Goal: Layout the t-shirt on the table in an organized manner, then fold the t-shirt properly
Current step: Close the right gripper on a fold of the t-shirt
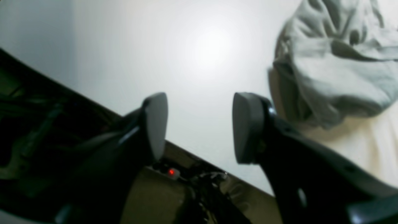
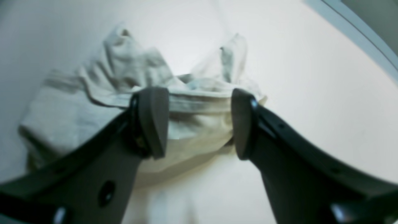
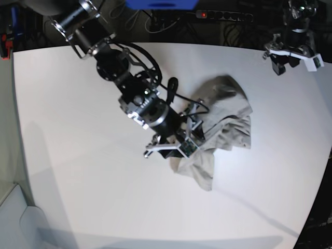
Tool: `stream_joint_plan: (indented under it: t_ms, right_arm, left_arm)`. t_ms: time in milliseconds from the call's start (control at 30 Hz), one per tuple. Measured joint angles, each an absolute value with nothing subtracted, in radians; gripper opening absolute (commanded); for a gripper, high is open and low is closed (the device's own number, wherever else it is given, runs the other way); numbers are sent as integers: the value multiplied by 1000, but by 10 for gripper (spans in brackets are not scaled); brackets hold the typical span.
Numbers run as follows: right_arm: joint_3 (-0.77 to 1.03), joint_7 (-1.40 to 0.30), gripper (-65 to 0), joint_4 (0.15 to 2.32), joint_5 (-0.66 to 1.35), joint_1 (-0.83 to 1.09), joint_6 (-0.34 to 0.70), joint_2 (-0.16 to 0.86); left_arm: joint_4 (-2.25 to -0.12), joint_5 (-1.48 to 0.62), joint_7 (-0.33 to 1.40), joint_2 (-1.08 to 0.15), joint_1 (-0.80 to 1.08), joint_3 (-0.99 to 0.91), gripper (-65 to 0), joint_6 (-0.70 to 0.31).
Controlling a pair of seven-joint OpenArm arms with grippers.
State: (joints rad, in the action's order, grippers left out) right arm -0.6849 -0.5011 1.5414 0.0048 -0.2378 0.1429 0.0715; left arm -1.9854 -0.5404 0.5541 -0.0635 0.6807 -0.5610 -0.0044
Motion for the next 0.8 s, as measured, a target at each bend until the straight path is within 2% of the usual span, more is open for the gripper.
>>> stream_joint_plan:
  t_ms: [100, 267, 633, 733, 800]
  right_arm:
    - [-685, -501, -319, 1488, 4, -270, 144, 66]
    - [-684, -494, -319, 1417, 4, -289, 211, 51]
    - [-684, -489, -326, 1374, 4, -299, 217, 52]
    - [-682, -489, -384, 1374, 4, -302, 217, 52]
    - [-684, -490, -490, 1374, 4, -301, 217, 52]
  left_arm:
    - [-1986, -541, 554, -54, 693, -572, -325, -4]
    - [-1986, -540, 554, -30, 702, -601, -325, -4]
    - [-1986, -541, 553, -30, 697, -602, -325, -4]
    - [-1986, -540, 554, -30, 697, -602, -325, -4]
    - [-1986, -541, 554, -30, 697, -602, -325, -4]
